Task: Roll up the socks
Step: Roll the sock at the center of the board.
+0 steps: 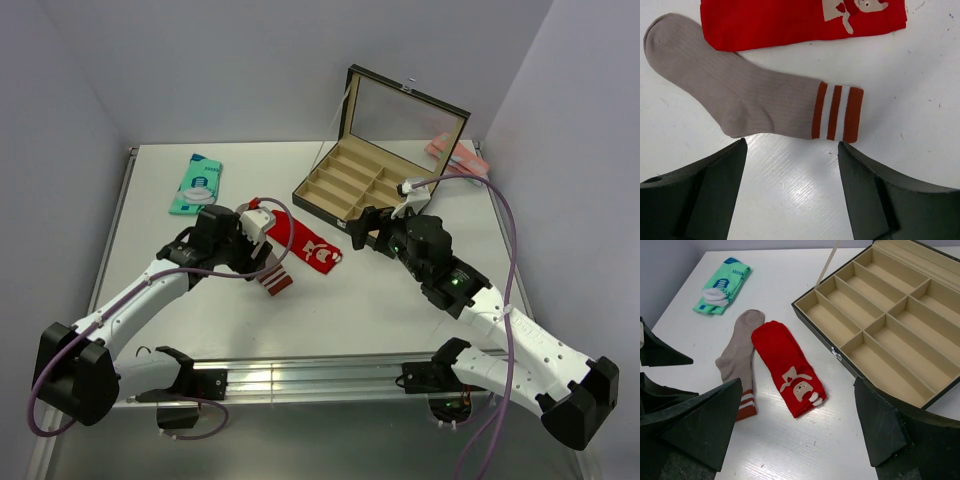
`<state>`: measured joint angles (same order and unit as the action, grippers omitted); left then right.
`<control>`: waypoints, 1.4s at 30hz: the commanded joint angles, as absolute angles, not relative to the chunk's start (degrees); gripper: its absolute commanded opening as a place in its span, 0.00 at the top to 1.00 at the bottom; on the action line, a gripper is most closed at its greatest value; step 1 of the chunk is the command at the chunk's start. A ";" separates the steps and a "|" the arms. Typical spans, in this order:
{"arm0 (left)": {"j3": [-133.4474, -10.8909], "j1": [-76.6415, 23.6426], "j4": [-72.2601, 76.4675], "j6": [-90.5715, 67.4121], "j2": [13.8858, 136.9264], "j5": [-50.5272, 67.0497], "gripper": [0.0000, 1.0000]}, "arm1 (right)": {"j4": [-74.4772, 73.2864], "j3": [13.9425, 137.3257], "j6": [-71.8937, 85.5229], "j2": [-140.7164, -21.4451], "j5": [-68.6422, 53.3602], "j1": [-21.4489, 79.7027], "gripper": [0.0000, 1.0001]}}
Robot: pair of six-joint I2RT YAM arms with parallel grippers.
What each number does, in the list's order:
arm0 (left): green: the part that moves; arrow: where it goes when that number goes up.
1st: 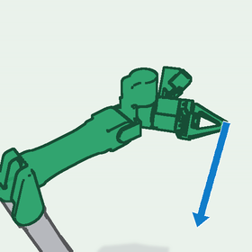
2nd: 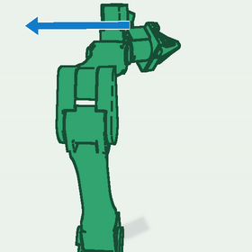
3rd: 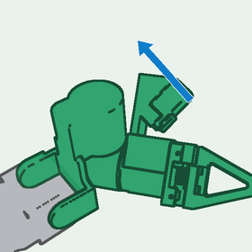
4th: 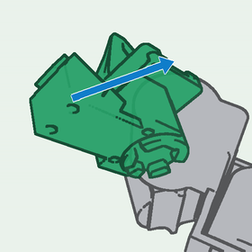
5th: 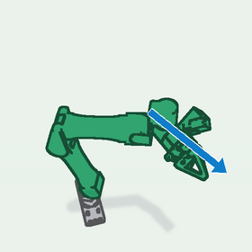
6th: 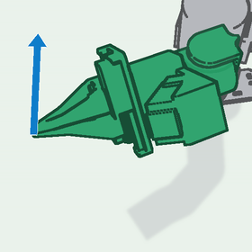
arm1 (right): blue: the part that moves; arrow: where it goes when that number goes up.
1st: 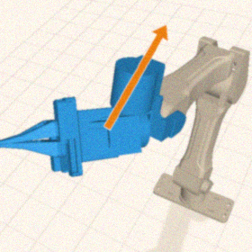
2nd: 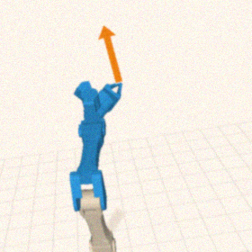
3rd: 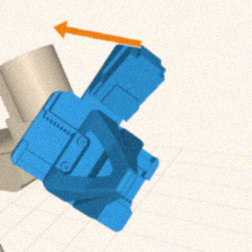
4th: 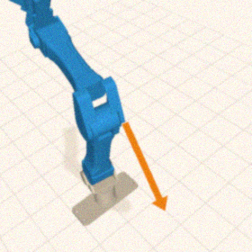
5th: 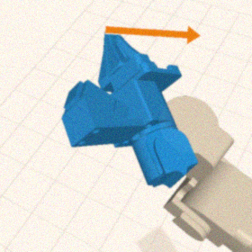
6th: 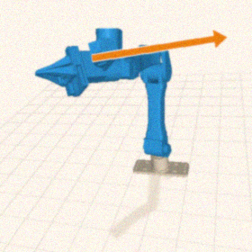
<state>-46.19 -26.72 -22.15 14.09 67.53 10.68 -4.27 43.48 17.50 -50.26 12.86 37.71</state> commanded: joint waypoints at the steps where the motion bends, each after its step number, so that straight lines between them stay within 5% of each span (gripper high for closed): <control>1: -46.32 -26.98 -22.06 13.80 66.71 11.25 0.21 | -2.72 43.07 17.31 -48.87 13.89 37.44 0.00; 15: -44.12 -31.46 -21.36 13.97 68.02 7.30 0.21 | -3.51 43.59 17.84 -49.92 15.12 37.44 0.00; 42: -42.19 -38.50 -12.83 15.73 81.74 10.46 0.47 | -2.46 41.84 18.54 -51.59 16.52 37.44 0.00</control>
<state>-42.30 -37.69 -15.11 15.35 81.14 8.82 -3.90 41.91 18.20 -51.55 15.20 37.71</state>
